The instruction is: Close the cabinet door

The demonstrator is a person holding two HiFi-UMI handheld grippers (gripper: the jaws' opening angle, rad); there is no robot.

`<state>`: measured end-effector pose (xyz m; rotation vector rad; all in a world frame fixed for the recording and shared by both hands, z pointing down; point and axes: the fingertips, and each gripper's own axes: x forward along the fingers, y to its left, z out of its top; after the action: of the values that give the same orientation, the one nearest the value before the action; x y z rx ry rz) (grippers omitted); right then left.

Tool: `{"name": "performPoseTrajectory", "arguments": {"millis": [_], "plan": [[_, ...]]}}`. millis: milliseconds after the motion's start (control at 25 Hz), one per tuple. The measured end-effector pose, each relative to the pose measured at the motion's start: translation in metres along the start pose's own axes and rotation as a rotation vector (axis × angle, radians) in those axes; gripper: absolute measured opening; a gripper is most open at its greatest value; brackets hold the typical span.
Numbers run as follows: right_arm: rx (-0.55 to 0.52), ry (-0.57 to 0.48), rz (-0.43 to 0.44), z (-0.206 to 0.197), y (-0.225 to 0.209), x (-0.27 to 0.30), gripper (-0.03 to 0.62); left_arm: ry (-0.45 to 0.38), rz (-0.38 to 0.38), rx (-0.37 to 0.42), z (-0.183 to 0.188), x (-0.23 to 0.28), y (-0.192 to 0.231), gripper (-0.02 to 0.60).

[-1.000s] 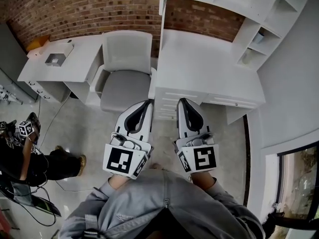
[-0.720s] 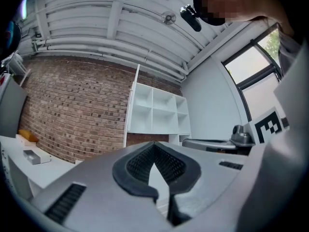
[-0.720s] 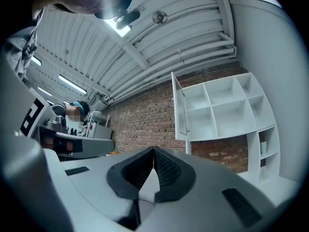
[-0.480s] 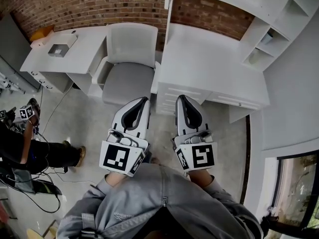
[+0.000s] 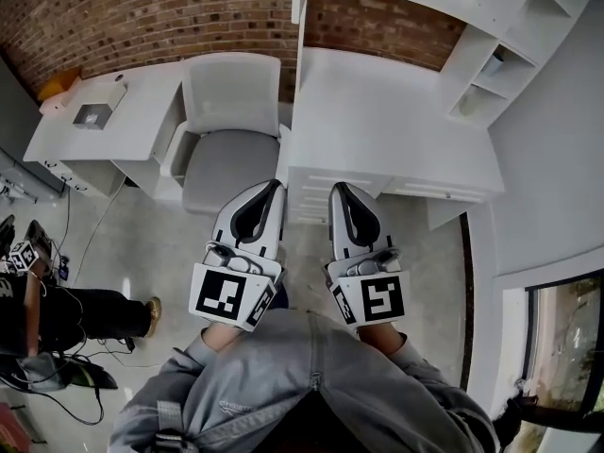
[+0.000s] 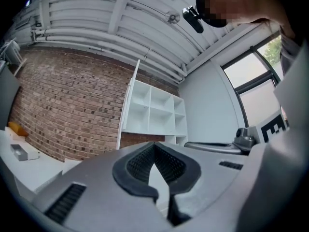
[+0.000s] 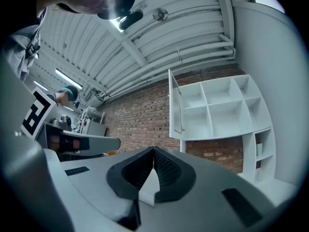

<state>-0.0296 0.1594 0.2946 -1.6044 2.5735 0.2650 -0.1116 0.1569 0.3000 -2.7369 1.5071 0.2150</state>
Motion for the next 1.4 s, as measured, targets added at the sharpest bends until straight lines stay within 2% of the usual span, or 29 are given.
{"name": "performPoseTrajectory", "arguments": {"millis": [800,1200,1400], "plan": [[-0.009,0.035,-0.052,-0.031,-0.060,0.145,0.026,-0.003,-0.067,-0.015,-0.004,0.142,0.091,0.006],[-0.016,0.075,-0.105,-0.046,-0.087,0.207,0.026,-0.006,-0.137,-0.033,-0.005,0.208,0.128,0.006],[-0.024,0.050,-0.130,-0.049,-0.092,0.234,0.026,-0.003,-0.180,-0.037,-0.009,0.229,0.143,0.006]]}}
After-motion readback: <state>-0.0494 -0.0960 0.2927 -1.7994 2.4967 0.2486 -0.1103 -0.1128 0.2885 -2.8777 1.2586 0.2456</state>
